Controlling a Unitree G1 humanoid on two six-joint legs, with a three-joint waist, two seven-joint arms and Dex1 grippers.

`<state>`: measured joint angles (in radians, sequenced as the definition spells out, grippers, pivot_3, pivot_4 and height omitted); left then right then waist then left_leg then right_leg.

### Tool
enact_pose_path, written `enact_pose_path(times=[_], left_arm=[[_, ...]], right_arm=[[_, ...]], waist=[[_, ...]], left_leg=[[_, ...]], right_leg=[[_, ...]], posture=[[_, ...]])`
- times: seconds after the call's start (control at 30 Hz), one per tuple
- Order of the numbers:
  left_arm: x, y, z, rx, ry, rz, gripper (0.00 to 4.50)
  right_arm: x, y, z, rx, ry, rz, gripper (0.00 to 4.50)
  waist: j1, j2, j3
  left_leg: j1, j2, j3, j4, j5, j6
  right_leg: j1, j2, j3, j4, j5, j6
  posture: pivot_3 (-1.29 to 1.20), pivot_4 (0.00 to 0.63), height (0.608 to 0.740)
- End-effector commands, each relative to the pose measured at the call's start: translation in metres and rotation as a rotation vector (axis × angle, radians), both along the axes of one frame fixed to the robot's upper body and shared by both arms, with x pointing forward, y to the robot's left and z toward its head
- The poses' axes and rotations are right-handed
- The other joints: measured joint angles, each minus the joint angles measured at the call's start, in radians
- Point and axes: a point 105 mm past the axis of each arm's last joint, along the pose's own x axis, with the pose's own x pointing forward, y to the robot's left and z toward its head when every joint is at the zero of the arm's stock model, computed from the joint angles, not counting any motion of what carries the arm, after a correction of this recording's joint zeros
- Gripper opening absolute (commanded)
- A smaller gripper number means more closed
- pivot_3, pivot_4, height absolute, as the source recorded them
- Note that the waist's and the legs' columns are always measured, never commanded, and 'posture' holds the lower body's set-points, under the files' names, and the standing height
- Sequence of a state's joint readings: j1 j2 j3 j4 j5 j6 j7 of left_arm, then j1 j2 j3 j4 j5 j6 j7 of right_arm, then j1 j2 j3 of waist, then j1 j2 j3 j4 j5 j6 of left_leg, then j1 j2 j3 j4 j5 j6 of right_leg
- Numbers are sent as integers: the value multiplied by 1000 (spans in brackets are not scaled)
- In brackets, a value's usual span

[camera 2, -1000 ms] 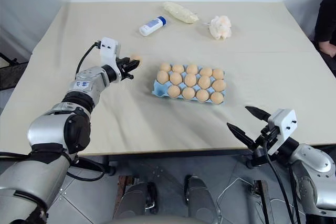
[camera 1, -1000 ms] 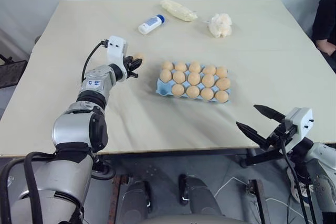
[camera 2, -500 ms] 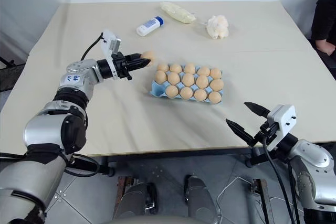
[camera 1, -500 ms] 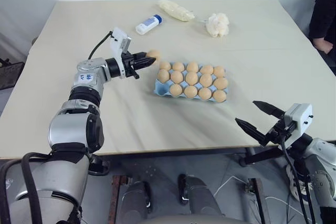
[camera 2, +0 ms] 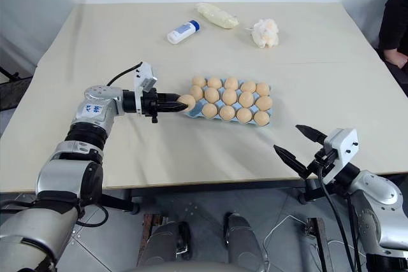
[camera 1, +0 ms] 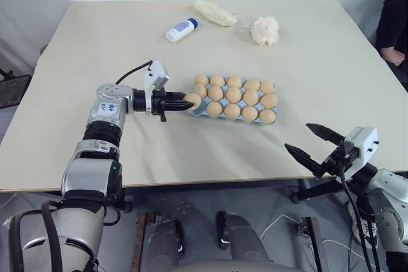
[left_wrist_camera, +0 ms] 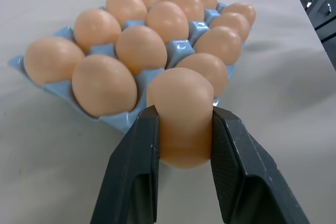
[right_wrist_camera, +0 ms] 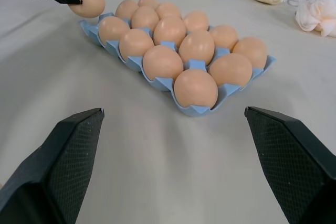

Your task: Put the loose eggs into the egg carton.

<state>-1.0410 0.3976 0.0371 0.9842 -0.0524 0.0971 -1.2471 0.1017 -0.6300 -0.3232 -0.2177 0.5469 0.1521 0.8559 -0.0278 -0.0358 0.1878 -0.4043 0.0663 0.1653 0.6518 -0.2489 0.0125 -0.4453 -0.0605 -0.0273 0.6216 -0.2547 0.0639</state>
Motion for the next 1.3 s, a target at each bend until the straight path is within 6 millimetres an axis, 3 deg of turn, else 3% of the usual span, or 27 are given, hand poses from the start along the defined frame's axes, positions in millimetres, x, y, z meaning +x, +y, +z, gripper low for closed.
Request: enact_pose_path(times=[0.03,0.1,0.13,0.4,0.43,0.73,0.9,1.2,1.3], left_arm=[[1,-6,5,-10,-36,-9,983],[2,-8,4,-3,-38,-5,983],[3,-9,4,-1,-42,1,1704],[10,-15,15,-30,-83,24,4335],[10,-14,18,-35,-90,23,4470],[7,3,51,-129,-172,33,4470],[-3,28,68,-232,-245,88,4470],[-45,53,18,-158,-117,75,4470],[-53,56,16,-175,-106,65,4470]], right_arm=[[1,-2,6,-10,-35,-6,4500],[1,-3,5,-11,-35,-6,4500],[1,-3,5,-12,-36,-7,4500],[1,-6,6,-14,-47,-14,4500],[0,-6,6,-14,-51,-12,4500],[2,-8,11,-26,-71,10,4500],[10,-10,15,-43,-69,48,4500],[40,-4,27,-119,-57,213,4500],[47,-3,28,-152,-43,253,4500]], waist=[[0,0,0],[0,0,0],[0,0,0],[0,0,0],[0,0,0],[-1,0,0],[-5,0,0],[-4,1,0],[-1,1,0]], left_leg=[[0,0,0,0,0,1],[0,0,0,0,1,1],[0,0,0,0,1,1],[0,0,-1,0,1,1],[0,0,-1,0,1,1],[0,0,-1,-1,1,1],[0,0,0,-1,1,2],[2,1,0,0,3,1],[2,1,0,0,3,0]], right_leg=[[0,0,0,0,0,0],[0,0,0,0,0,0],[0,0,0,0,0,0],[0,0,0,0,0,0],[0,0,0,0,0,0],[0,0,-1,0,0,0],[0,0,1,0,0,0],[0,0,1,3,0,-1],[0,-1,1,3,0,-1]], posture=[[0,150,740],[0,150,740],[0,150,740],[0,150,740],[0,150,740],[0,150,740],[0,150,740],[0,150,740],[0,150,740]])
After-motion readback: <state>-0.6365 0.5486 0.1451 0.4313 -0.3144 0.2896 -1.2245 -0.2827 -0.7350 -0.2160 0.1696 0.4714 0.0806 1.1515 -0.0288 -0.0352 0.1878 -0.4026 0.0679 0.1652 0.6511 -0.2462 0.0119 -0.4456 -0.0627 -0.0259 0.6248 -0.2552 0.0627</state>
